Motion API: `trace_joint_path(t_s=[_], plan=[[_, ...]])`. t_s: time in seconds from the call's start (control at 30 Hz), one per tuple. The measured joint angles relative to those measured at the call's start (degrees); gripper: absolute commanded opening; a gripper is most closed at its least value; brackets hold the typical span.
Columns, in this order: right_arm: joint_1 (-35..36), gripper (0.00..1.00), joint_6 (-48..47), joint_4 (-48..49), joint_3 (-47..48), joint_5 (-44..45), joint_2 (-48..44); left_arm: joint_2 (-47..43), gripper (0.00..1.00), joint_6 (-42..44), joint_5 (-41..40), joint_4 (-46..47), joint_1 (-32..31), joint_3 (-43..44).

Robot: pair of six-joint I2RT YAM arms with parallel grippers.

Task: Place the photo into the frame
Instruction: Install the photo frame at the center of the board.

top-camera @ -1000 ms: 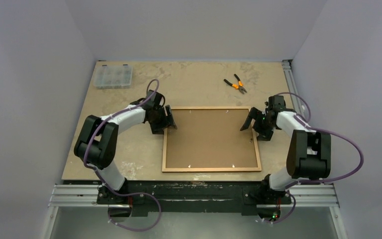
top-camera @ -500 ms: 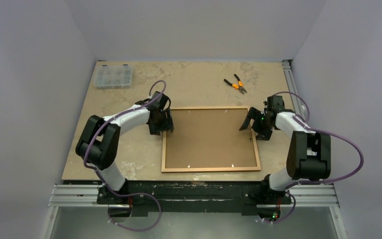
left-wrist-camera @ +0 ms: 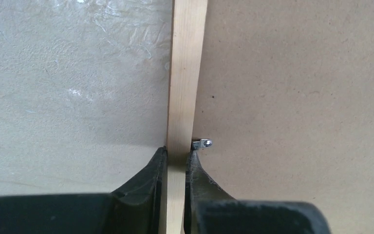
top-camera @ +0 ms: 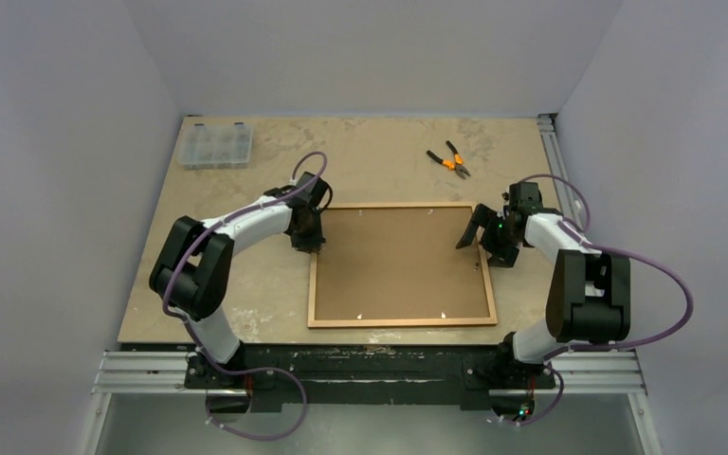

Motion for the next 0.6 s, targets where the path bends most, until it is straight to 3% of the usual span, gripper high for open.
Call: trace_joint_path(t_s=[0.23, 0.43, 0.5, 0.6], plan=[[0.0, 0.90, 0.0, 0.0, 0.0, 0.0, -0.1, -0.1, 0.02, 1.0, -0.6, 0.0, -0.3, 0.0], [0.0, 0.90, -0.4, 0.3, -0.4, 0.0, -0.5, -0.7, 0.49, 1.0, 0.1, 0.6, -0.2, -0.7], [0.0, 0.90, -0.4, 0.5, -0.6, 0.0, -0.7, -1.2, 0.59, 0.2, 2.1, 2.6, -0.1, -2.1], [0.1, 0.91, -0.7, 0.8, -1.0, 0.0, -1.2, -3.5, 0.62, -0.8, 6.3, 5.4, 0.2, -5.2]])
